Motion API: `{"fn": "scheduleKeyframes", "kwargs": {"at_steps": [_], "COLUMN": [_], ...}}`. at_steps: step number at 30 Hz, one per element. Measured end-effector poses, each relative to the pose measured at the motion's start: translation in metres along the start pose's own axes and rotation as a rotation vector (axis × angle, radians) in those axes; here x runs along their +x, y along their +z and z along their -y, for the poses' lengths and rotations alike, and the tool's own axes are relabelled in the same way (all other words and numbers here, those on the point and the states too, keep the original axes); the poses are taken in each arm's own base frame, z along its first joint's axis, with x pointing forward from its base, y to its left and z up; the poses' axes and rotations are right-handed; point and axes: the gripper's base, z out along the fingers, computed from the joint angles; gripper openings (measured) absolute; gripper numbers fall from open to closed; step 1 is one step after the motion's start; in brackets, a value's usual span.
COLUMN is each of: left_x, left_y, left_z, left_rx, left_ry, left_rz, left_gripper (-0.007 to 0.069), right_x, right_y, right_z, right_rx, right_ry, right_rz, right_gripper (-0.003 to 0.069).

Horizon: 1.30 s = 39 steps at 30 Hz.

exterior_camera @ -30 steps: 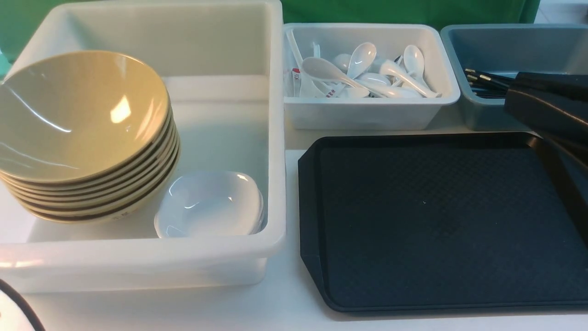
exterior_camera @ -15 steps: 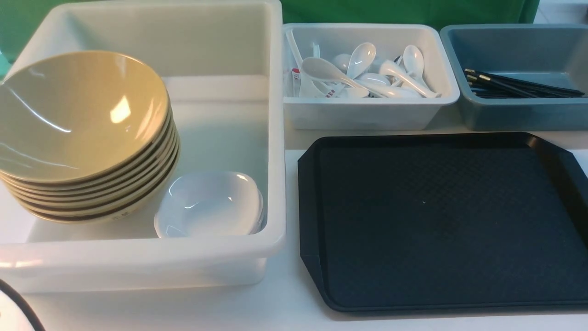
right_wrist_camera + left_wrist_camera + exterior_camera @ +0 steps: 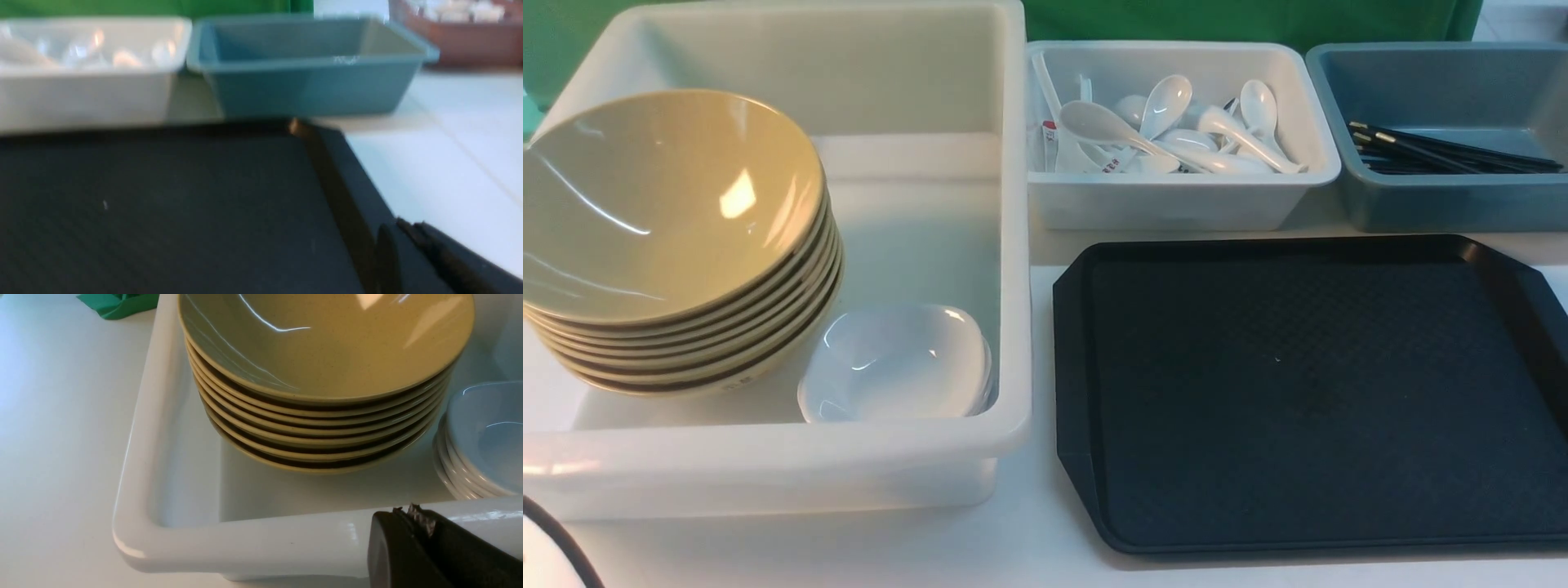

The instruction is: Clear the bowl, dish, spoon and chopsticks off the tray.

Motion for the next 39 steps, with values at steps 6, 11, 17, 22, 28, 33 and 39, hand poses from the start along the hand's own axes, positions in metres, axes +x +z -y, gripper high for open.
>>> {"fn": "scheduleKeyframes", "kwargs": {"at_steps": [6, 11, 17, 22, 28, 33, 39], "left_x": [0.0000, 0.0000, 0.0000, 0.0000, 0.0000, 0.0000, 0.0002], "left_y": [0.0000, 0.0000, 0.0000, 0.0000, 0.0000, 0.0000, 0.0004], "left_z": [0.0000, 0.0000, 0.0000, 0.0000, 0.0000, 0.0000, 0.0003], "left_rx": [0.000, 0.000, 0.000, 0.000, 0.000, 0.000, 0.002], "left_ry": [0.000, -0.002, -0.003, -0.003, -0.003, -0.003, -0.002], "left_rz": [0.000, 0.000, 0.000, 0.000, 0.000, 0.000, 0.002], "left_gripper": [-0.0014, -0.0014, -0.0014, -0.0014, -0.0014, -0.0014, -0.0014], "right_x": [0.0047, 0.0048, 0.0049, 0.0049, 0.0049, 0.0049, 0.0049], "right_y": [-0.0001, -0.0001, -0.0001, -0.0001, -0.0001, -0.0001, -0.0001], "right_z": [-0.0007, -0.0024, -0.0025, -0.0025, -0.0025, -0.0025, -0.0025], "right_rx": [-0.019, -0.049, -0.051, -0.051, -0.051, -0.051, -0.051], "right_ry": [-0.001, -0.005, -0.005, -0.005, -0.005, -0.005, -0.006], "right_rz": [-0.052, -0.055, -0.055, -0.056, -0.056, -0.056, -0.055], "right_gripper": [0.0046, 0.0046, 0.0046, 0.0046, 0.0046, 0.0046, 0.0046]}}
